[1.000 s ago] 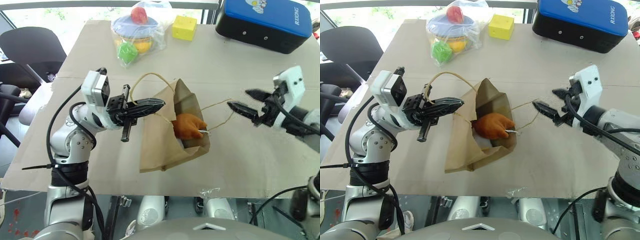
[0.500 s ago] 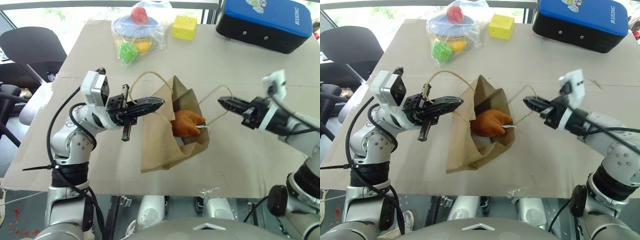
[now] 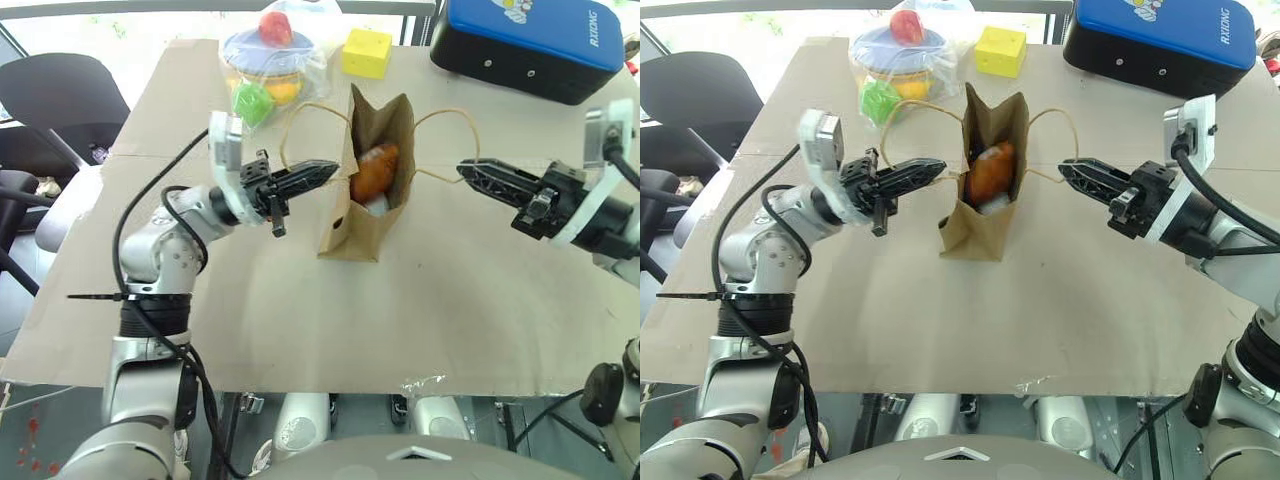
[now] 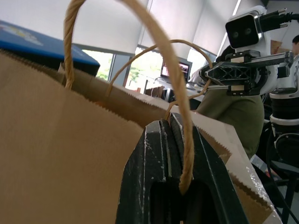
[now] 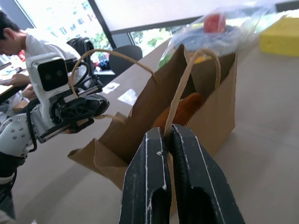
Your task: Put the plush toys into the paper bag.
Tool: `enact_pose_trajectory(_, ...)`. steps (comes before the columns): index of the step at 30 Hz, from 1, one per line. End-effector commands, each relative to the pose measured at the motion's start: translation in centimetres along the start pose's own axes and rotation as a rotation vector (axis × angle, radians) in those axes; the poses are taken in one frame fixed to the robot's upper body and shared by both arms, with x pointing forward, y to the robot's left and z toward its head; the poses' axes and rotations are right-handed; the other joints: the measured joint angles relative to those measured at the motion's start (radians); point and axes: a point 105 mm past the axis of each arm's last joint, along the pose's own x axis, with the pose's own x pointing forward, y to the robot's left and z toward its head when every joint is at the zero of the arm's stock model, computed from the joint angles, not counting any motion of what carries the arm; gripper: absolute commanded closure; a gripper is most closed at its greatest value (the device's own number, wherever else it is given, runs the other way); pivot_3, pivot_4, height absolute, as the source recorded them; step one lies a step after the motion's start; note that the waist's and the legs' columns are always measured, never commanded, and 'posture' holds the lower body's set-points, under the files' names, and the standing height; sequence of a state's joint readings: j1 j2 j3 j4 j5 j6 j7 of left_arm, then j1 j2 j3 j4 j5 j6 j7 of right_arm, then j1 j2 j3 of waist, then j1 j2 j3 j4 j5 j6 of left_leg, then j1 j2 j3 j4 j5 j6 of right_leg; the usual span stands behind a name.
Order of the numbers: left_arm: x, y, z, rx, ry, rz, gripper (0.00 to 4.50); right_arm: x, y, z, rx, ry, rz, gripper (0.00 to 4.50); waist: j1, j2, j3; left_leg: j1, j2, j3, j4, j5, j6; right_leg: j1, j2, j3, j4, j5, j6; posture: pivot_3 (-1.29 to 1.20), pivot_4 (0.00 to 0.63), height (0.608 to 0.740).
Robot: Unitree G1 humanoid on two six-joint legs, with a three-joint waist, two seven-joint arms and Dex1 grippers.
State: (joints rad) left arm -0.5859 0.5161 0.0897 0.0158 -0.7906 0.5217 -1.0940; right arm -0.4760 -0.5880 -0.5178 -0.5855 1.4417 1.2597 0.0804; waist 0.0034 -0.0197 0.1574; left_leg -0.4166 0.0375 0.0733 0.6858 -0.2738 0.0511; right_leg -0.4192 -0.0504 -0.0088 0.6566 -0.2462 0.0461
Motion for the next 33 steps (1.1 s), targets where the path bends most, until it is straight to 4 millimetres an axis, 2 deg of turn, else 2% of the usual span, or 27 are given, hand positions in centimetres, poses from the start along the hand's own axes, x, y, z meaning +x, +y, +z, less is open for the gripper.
enact_pose_trajectory(1, 0.5, 1.0, 2.2, 0.119, -0.013, 0.040, 4.50, -0.2, 1.3, 1.7, -0.037, -0.073, 0.030, 4.44, 0.002, 0.000, 0.000, 0.000, 0.000, 0.000, 0.000, 0.000, 0.000, 0.000, 0.000, 0.000, 0.001, 0.000, 0.000, 0.00, 0.150, 0.740)
enact_pose_trajectory(4, 1.3, 3.1, 3.3, 0.168, 0.033, 0.099, 4.50, 0.0, 3.0, 3.0, -0.034, -0.134, 0.089, 4.44, 0.002, 0.000, 0.000, 0.001, 0.000, 0.000, 0.000, 0.000, 0.000, 0.001, 0.001, 0.000, 0.000, 0.000, 0.000, 0.00, 0.150, 0.740)
enact_pose_trajectory(7, 2.2, 4.6, 4.0, 0.208, 0.074, 0.113, 4.50, 0.4, 4.4, 3.6, -0.030, -0.154, 0.130, 4.44, 0.003, 0.000, 0.000, 0.001, 0.000, 0.000, 0.000, 0.000, 0.000, 0.000, 0.001, 0.000, 0.000, 0.000, 0.000, 0.00, 0.150, 0.740)
enact_pose_trajectory(10, 3.2, 5.7, 3.9, 0.250, 0.131, 0.091, 4.50, 0.9, 5.6, 4.0, -0.043, -0.171, 0.153, 4.44, 0.004, 0.000, 0.000, 0.000, 0.000, 0.000, 0.000, 0.000, 0.000, 0.000, 0.001, 0.000, -0.001, 0.000, 0.000, 0.00, 0.150, 0.740)
enact_pose_trajectory(12, 3.9, 6.2, 4.0, 0.261, 0.148, 0.073, 4.50, 1.1, 5.8, 3.9, -0.095, -0.156, 0.139, 4.44, 0.005, 0.000, 0.000, 0.000, 0.000, 0.001, 0.000, 0.000, 0.000, 0.000, 0.001, 0.000, -0.002, 0.000, 0.000, 0.00, 0.150, 0.740)
enact_pose_trajectory(14, 4.2, 6.5, 3.7, 0.292, 0.182, 0.045, 4.50, 1.0, 5.7, 3.1, -0.220, -0.097, 0.118, 4.44, 0.010, 0.000, 0.000, 0.000, 0.000, 0.001, 0.000, 0.000, 0.000, 0.000, 0.001, 0.000, -0.002, 0.000, 0.000, 0.00, 0.150, 0.740)
enact_pose_trajectory(17, 4.2, 6.0, 3.3, 0.301, 0.203, -0.040, 3.40, 0.3, 5.4, 1.2, -0.275, -0.007, 0.116, 3.08, 0.010, -0.001, 0.000, -0.002, 0.000, 0.000, 0.000, -0.001, 0.001, 0.000, 0.001, -0.001, -0.004, 0.000, 0.000, 0.00, 0.150, 0.740)
enact_pose_trajectory(20, 3.5, 6.2, 3.4, 0.284, 0.199, -0.032, 2.07, -0.4, 5.3, 0.9, -0.323, 0.005, 0.093, 1.58, 0.008, -0.001, 0.000, -0.003, 0.000, 0.000, 0.000, -0.001, 0.002, 0.000, 0.001, 0.000, -0.005, 0.000, 0.000, 0.00, 0.150, 0.740)
enact_pose_trajectory(21, 3.0, 6.1, 3.6, 0.258, 0.192, -0.036, 1.70, -0.9, 5.5, 0.9, -0.327, 0.017, 0.107, 1.39, 0.008, -0.001, 0.000, -0.003, 0.000, 0.001, 0.000, -0.001, 0.002, 0.000, 0.001, 0.000, -0.005, 0.000, 0.000, 0.00, 0.150, 0.740)
enact_pose_trajectory(23, 1.5, 5.7, 3.9, 0.185, 0.186, -0.043, 0.89, -2.2, 5.6, 0.7, -0.334, 0.043, 0.118, 1.38, 0.007, -0.001, 0.001, -0.003, 0.001, 0.000, 0.000, -0.001, 0.002, 0.000, 0.001, 0.000, -0.005, 0.000, 0.000, 0.00, 0.150, 0.740)
enact_pose_trajectory(24, 0.9, 5.5, 3.9, 0.152, 0.187, -0.046, 0.77, -2.7, 5.6, 0.7, -0.337, 0.052, 0.117, 1.38, 0.006, -0.002, 0.001, -0.002, 0.001, 0.000, 0.000, -0.001, 0.002, 0.000, 0.001, 0.000, -0.005, 0.000, 0.000, 0.00, 0.150, 0.740)
enact_pose_trajectory(26, -0.4, 4.9, 4.1, 0.090, 0.189, -0.058, 0.03, -3.7, 5.3, 0.7, -0.333, 0.072, 0.104, 1.38, 0.005, -0.002, 0.001, -0.002, 0.001, -0.001, -0.001, -0.001, 0.002, 0.000, 0.001, -0.001, -0.004, 0.000, 0.001, 0.00, 0.150, 0.740)
enact_pose_trajectory(29, -3.9, 3.8, 3.5, -0.012, 0.210, -0.034, 0.03, -5.5, 4.3, -0.4, -0.316, 0.155, 0.057, 1.38, 0.001, -0.002, 0.001, -0.001, 0.002, 0.000, -0.001, -0.001, 0.002, 0.000, 0.001, 0.000, -0.004, 0.000, 0.001, 0.00, 0.150, 0.740)
enact_pose_trajectory(31, -5.6, 2.0, 2.3, -0.088, 0.230, -0.049, 0.00, -5.4, 3.6, -2.5, -0.327, 0.240, 0.041, 1.90, -0.003, -0.002, 0.001, 0.001, 0.003, 0.000, -0.001, -0.001, 0.002, 0.002, 0.001, 0.000, -0.004, 0.000, 0.001, 0.00, 0.150, 0.740)
enact_pose_trajectory(33, -6.3, 0.3, 0.7, -0.124, 0.276, -0.078, 0.00, -4.9, 3.2, -4.9, -0.344, 0.307, 0.057, 2.60, -0.009, -0.002, 0.001, 0.001, 0.003, -0.001, 0.000, -0.001, 0.002, 0.003, 0.000, 0.000, -0.003, -0.001, 0.001, 0.00, 0.150, 0.740)
